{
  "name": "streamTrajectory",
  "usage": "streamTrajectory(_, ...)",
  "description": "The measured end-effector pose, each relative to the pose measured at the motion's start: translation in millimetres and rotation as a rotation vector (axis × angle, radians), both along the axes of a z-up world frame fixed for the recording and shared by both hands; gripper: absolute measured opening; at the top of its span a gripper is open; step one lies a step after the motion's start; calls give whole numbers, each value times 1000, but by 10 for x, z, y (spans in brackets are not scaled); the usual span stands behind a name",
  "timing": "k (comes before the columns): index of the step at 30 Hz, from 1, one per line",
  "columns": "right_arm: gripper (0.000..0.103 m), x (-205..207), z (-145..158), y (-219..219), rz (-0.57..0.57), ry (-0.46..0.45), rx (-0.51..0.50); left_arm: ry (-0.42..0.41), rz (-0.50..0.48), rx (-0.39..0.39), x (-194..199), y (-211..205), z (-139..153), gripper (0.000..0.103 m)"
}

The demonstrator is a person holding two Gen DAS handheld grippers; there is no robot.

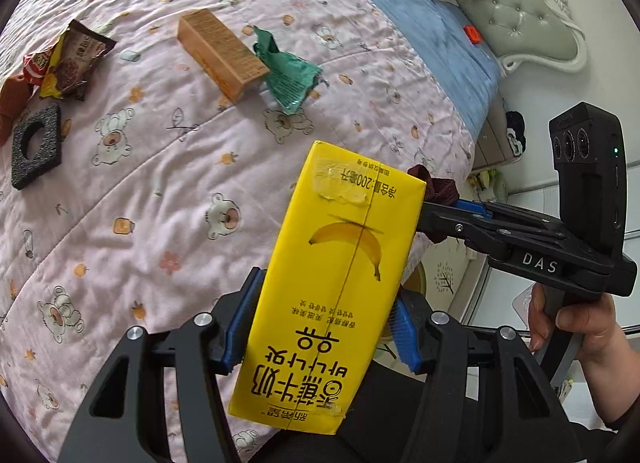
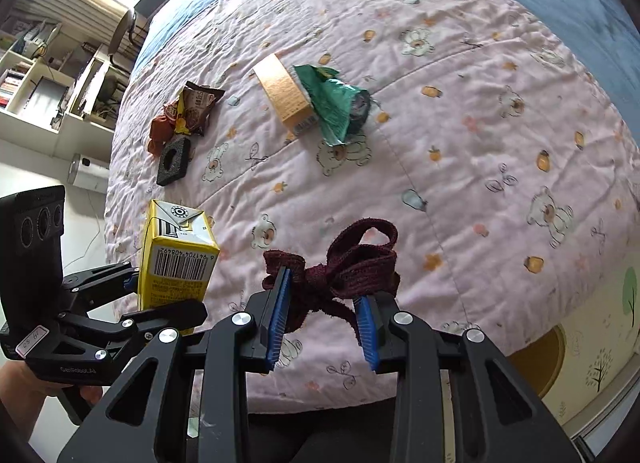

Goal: Collect trash
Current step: 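Carry the carton and ribbon over the yellow bin and open both tools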

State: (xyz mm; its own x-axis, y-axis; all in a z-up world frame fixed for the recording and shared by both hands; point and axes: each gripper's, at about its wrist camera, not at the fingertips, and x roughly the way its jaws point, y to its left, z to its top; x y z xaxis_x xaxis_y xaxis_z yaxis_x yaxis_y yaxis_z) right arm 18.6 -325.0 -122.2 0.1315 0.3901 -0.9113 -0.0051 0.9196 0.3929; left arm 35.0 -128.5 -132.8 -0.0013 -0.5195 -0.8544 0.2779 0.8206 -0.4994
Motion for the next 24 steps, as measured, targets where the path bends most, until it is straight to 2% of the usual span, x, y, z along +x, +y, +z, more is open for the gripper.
streamTrajectory(4, 31, -246, 12, -394, -68, 4, 7, 7, -51, -3, -80, -361, 3, 58)
streamTrajectory(10, 31, -687, 40, -1111, -168, 24, -2, 29, -155, -2, -276, -1146, -10, 58)
streamTrajectory(18, 31, -1486, 17, -2212, -354, 61, -44, 46, -346, -7, -698, -2332, -80, 58)
streamTrajectory(24, 31, -2069, -88, -2742, -468, 111, -55, 70, -492, 14, -1099, -3064, -202, 58)
